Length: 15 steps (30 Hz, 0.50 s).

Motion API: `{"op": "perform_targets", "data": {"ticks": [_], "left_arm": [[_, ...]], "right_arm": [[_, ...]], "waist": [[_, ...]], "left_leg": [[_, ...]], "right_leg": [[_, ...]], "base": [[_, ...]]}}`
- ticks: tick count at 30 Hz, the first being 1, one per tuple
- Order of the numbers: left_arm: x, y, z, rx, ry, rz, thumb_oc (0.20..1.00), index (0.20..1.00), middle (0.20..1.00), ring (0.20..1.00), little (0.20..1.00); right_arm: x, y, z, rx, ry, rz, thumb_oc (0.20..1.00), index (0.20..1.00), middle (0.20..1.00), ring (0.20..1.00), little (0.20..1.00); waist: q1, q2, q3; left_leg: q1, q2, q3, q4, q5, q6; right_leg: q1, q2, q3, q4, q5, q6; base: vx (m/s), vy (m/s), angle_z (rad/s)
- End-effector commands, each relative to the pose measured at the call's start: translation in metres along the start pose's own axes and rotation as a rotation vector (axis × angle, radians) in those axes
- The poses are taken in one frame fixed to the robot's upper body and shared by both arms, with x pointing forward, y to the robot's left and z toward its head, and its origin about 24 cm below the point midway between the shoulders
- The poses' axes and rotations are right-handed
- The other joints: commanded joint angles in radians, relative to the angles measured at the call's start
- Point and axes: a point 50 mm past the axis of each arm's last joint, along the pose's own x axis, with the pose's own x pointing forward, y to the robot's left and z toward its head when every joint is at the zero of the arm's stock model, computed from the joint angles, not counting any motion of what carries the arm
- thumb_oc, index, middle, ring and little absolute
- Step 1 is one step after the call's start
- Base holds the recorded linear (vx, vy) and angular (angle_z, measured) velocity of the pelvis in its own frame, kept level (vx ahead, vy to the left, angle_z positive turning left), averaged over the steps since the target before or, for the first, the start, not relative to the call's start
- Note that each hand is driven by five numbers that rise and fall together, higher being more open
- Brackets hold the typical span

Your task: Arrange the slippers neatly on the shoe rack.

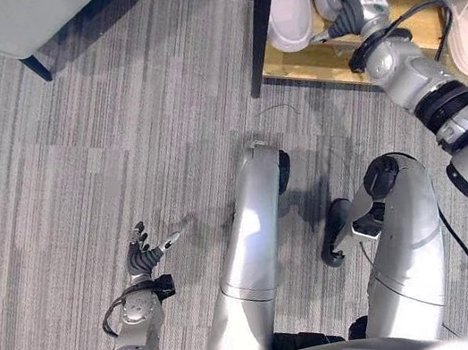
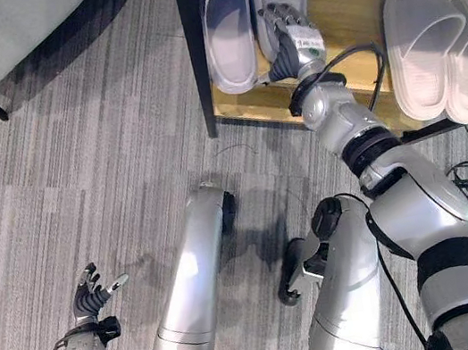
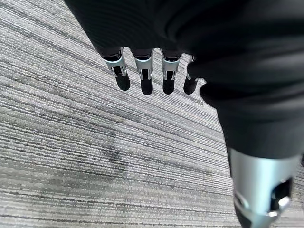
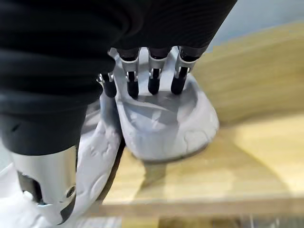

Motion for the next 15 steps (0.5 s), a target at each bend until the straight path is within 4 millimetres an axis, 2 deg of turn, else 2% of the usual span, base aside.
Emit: {"op": "perform_targets", "data": {"ticks": [1, 10, 15], "left_arm": [[-0.008, 0.002, -0.007, -0.025, 0.019, 0.009, 1.000, 1.000, 1.000, 1.000, 1.000], [-0.008, 0.003, -0.009, -0.025, 0.030, 0.021, 1.000, 1.000, 1.000, 1.000, 1.000], [-0.007, 0.005, -0.009, -0.022, 0.029, 0.029, 1.000, 1.000, 1.000, 1.000, 1.000]], "right_arm": [[-0.016, 0.025, -0.013, -0.012, 0.033, 0.127, 1.000, 1.000, 1.000, 1.000, 1.000], [-0.042, 0.055, -0.019, 0.030, 0.048, 0.208, 1.000, 1.000, 1.000, 1.000, 1.000], [-0.046, 0.058, -0.017, 0.024, 0.032, 0.220, 1.000, 1.000, 1.000, 1.000, 1.000]], "waist": [[0.033, -0.007, 0.005], [0.024, -0.012, 0.005], [0.027, -0.013, 0.005]], "left_leg": [[0.038, -0.050, -0.095, 0.048, -0.098, -0.023], [0.038, -0.051, -0.090, 0.054, -0.094, -0.024], [0.038, -0.053, -0.094, 0.057, -0.096, -0.023]], "right_leg": [[0.063, -0.053, 0.163, 0.075, 0.109, -0.060], [0.067, -0.049, 0.168, 0.085, 0.110, -0.054], [0.068, -0.047, 0.168, 0.087, 0.111, -0.051]], "base": [[0.00, 0.000, 0.00], [0.00, 0.000, 0.00], [0.00, 0.000, 0.00]]}}
